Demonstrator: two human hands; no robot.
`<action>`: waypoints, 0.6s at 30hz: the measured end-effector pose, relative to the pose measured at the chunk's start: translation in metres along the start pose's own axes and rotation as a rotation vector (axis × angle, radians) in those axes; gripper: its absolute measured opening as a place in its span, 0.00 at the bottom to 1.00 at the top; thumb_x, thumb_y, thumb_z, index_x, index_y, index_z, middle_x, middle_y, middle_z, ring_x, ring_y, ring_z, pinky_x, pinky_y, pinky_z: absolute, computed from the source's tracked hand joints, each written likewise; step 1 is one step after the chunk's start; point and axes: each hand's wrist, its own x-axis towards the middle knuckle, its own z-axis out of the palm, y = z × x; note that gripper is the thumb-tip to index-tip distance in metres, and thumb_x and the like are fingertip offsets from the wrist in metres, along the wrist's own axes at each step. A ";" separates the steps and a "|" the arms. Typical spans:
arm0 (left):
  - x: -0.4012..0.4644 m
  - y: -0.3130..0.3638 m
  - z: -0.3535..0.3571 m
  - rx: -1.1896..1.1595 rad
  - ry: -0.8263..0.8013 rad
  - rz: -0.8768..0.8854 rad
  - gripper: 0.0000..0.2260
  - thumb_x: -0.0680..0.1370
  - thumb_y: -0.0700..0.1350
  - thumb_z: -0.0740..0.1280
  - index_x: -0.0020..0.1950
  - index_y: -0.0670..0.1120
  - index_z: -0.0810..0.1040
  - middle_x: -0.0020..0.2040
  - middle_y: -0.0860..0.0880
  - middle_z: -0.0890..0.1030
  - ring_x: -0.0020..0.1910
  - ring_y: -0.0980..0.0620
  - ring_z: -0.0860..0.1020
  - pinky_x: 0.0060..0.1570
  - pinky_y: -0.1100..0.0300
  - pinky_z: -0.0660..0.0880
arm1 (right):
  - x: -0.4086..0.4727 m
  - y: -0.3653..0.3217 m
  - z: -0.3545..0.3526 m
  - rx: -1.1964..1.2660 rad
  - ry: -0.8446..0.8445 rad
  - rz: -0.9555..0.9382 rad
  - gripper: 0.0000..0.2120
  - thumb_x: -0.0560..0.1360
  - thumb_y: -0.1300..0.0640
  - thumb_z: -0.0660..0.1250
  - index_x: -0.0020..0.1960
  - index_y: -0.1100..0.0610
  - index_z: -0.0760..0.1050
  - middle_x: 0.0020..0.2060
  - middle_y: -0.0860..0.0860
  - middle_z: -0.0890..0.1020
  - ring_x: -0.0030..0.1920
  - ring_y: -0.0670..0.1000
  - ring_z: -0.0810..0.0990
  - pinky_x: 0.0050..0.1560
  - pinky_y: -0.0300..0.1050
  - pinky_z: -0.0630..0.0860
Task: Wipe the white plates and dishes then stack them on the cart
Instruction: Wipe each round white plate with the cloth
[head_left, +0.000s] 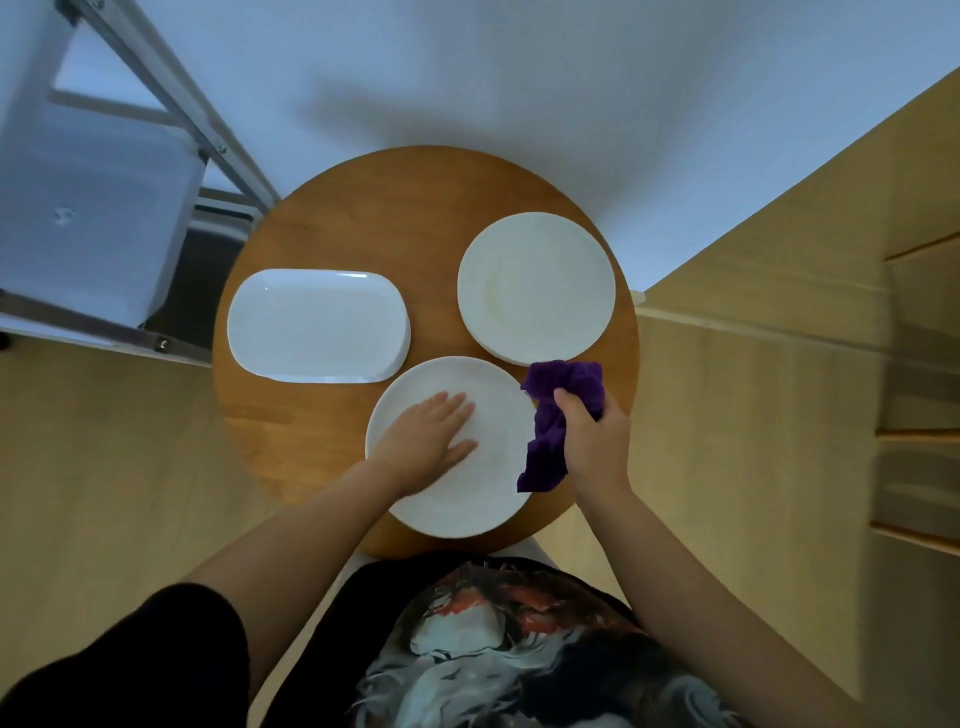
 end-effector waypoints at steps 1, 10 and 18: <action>0.011 0.003 -0.008 -0.120 0.101 -0.072 0.22 0.81 0.54 0.57 0.74 0.49 0.64 0.73 0.49 0.68 0.71 0.49 0.65 0.70 0.52 0.61 | 0.003 -0.002 0.000 0.011 0.000 0.002 0.04 0.75 0.56 0.66 0.41 0.48 0.75 0.34 0.45 0.79 0.37 0.47 0.77 0.42 0.45 0.75; 0.127 0.005 -0.065 -0.441 0.341 -0.615 0.18 0.77 0.54 0.65 0.58 0.42 0.73 0.48 0.46 0.78 0.45 0.49 0.76 0.41 0.57 0.71 | 0.047 -0.023 -0.016 0.100 0.050 0.014 0.04 0.75 0.57 0.66 0.43 0.49 0.76 0.32 0.46 0.77 0.34 0.45 0.76 0.36 0.39 0.72; 0.158 -0.007 -0.076 -0.344 0.073 -0.594 0.09 0.80 0.47 0.62 0.55 0.43 0.73 0.40 0.49 0.75 0.34 0.52 0.75 0.30 0.61 0.72 | 0.069 -0.025 -0.023 0.096 0.051 0.053 0.04 0.76 0.57 0.66 0.45 0.49 0.75 0.35 0.48 0.78 0.35 0.46 0.77 0.35 0.38 0.73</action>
